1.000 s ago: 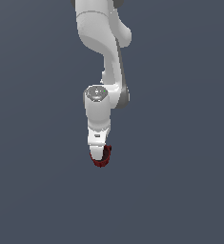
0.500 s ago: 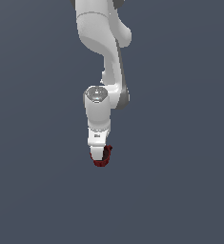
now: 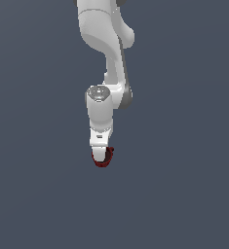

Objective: Pick up the object and move it to a goal position.

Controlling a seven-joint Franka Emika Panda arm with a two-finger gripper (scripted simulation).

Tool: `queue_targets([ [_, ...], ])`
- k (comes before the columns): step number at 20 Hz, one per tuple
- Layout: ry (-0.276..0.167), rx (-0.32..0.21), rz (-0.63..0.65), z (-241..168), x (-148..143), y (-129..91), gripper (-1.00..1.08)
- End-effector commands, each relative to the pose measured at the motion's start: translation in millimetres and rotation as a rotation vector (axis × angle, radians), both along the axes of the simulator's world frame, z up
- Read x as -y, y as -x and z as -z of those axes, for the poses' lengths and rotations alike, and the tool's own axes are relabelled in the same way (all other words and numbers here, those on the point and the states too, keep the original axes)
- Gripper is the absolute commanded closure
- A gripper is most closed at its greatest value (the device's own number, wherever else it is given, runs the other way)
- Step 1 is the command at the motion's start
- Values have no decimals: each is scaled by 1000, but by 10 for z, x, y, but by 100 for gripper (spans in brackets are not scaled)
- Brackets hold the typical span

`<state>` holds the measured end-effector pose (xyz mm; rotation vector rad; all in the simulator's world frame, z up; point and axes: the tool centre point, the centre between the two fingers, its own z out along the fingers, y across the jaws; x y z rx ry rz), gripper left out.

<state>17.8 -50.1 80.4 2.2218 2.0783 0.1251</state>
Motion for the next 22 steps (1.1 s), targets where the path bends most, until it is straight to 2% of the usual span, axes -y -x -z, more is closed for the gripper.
queue_targets([
  [1,1,4,0,-87,9,32,108],
  [8,3,3,0,-418,26,248,108],
  [22,3,3,0,-1419,69,871,108],
])
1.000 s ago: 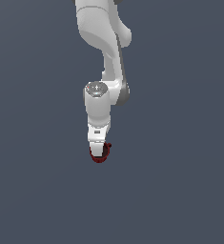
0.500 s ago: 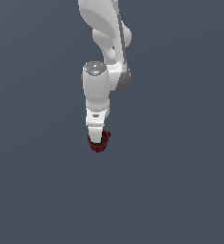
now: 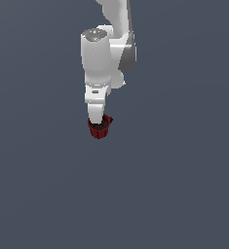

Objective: Pick up the object and move it to a goal position.

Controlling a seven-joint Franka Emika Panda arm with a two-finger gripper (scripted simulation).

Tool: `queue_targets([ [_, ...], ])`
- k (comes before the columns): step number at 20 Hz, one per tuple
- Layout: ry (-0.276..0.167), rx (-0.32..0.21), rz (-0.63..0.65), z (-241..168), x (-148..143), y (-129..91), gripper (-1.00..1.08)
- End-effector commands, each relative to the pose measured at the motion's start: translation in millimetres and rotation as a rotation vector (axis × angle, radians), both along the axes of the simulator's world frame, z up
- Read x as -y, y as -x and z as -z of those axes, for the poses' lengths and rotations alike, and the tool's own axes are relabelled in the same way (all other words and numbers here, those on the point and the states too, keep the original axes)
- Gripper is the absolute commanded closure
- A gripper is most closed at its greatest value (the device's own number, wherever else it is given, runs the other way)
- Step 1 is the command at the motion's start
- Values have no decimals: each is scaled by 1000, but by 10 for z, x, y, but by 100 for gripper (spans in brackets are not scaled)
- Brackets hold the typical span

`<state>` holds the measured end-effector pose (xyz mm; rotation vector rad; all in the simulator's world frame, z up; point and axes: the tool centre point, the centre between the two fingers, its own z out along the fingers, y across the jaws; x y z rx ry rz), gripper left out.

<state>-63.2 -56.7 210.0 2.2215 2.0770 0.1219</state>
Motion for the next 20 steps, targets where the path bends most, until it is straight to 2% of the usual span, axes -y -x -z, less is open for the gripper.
queue_targets([
  [1,0,4,0,-191,6,100,108],
  [11,-3,4,0,-672,28,368,108],
  [20,-2,4,1,-785,44,421,108],
])
